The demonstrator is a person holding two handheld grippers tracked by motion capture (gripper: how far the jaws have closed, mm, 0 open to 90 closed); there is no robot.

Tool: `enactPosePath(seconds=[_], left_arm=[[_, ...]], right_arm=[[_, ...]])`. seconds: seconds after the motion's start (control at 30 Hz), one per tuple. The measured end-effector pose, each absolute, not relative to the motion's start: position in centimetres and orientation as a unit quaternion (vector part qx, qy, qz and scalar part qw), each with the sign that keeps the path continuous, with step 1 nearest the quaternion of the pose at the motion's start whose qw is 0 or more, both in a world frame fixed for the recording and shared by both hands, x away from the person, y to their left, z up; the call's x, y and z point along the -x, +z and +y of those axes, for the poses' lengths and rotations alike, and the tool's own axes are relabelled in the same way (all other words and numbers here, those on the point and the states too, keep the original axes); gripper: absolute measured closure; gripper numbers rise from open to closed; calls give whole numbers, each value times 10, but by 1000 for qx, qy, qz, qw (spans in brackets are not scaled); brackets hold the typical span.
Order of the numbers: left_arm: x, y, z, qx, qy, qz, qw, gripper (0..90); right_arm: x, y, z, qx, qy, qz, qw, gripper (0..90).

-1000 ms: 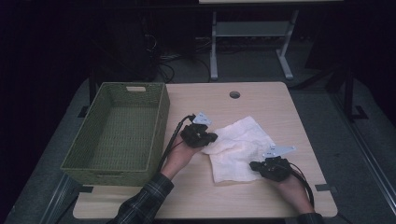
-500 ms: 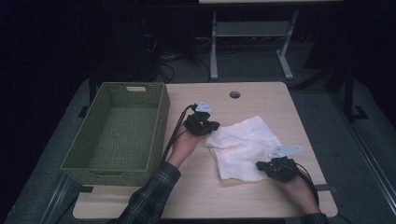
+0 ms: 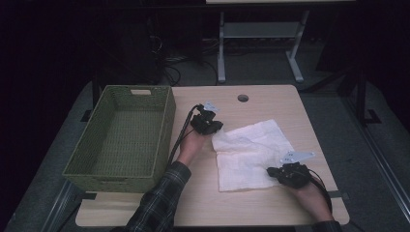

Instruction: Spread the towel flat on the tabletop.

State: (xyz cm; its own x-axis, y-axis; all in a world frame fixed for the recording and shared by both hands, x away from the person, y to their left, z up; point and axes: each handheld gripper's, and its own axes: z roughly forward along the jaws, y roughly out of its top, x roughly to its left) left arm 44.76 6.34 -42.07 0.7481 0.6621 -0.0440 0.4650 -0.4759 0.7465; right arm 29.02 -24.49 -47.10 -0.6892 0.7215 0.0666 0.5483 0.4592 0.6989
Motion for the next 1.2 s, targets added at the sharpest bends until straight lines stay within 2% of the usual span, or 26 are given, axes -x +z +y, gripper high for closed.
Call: enactPosePath(seconds=[0.13, 0.27, 0.47, 0.63, 0.83, 0.97, 1.2], left_arm=[[-447, -413, 67, -847, 133, 331, 394, 663], [-438, -404, 68, -846, 124, 329, 402, 553], [-413, -399, 69, -850, 104, 312, 411, 523], [-387, -403, 69, -862, 91, 284, 409, 643], [-357, -414, 68, -873, 68, 260, 407, 884], [-343, -430, 62, -881, 47, 249, 399, 893], [-335, -457, 44, -909, 37, 221, 351, 893]], right_arm=[[-290, -471, -245, -376, 362, 845, 120, 853], [-290, -471, -244, -379, 360, 844, 120, 853], [-288, -468, -245, -380, 362, 842, 123, 848], [-288, -463, -252, -385, 373, 834, 131, 843], [-288, -461, -264, -402, 374, 825, 135, 841], [-289, -460, -272, -415, 370, 820, 139, 842], [-291, -463, -289, -428, 352, 818, 157, 846]])
